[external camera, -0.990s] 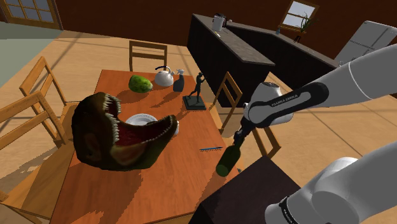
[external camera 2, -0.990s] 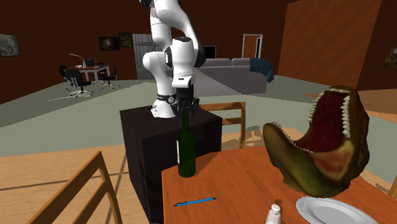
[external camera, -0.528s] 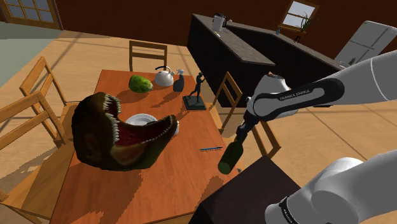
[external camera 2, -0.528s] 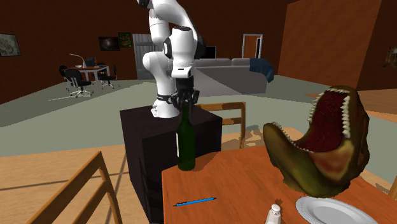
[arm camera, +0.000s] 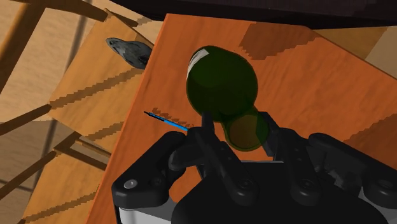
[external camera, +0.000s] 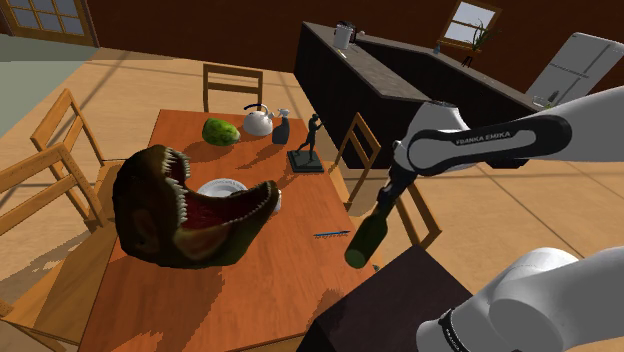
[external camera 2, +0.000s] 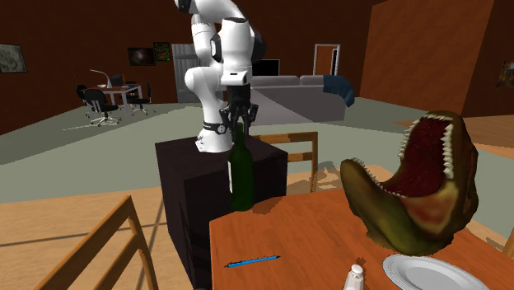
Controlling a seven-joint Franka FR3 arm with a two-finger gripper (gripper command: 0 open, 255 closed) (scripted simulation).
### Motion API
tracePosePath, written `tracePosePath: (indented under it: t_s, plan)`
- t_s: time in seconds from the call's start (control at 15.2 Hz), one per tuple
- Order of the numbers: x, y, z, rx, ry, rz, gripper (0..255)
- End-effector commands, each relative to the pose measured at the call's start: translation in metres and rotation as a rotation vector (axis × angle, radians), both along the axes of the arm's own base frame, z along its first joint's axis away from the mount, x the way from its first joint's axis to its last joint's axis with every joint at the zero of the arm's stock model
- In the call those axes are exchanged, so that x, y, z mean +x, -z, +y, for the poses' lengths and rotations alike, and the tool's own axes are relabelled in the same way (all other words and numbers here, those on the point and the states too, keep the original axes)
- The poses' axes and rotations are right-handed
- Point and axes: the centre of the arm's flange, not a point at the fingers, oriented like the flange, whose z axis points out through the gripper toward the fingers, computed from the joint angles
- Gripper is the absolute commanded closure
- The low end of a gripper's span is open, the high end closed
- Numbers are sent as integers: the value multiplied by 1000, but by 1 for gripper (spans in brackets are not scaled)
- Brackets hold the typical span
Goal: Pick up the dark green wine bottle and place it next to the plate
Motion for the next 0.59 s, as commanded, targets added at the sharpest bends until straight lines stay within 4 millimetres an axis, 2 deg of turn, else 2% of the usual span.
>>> tracePosePath:
  t_s: [0.0,0.53]
  plan:
    - [0,-10,0,0,0,0,255]
    - [0,-52,0,0,0,0,255]
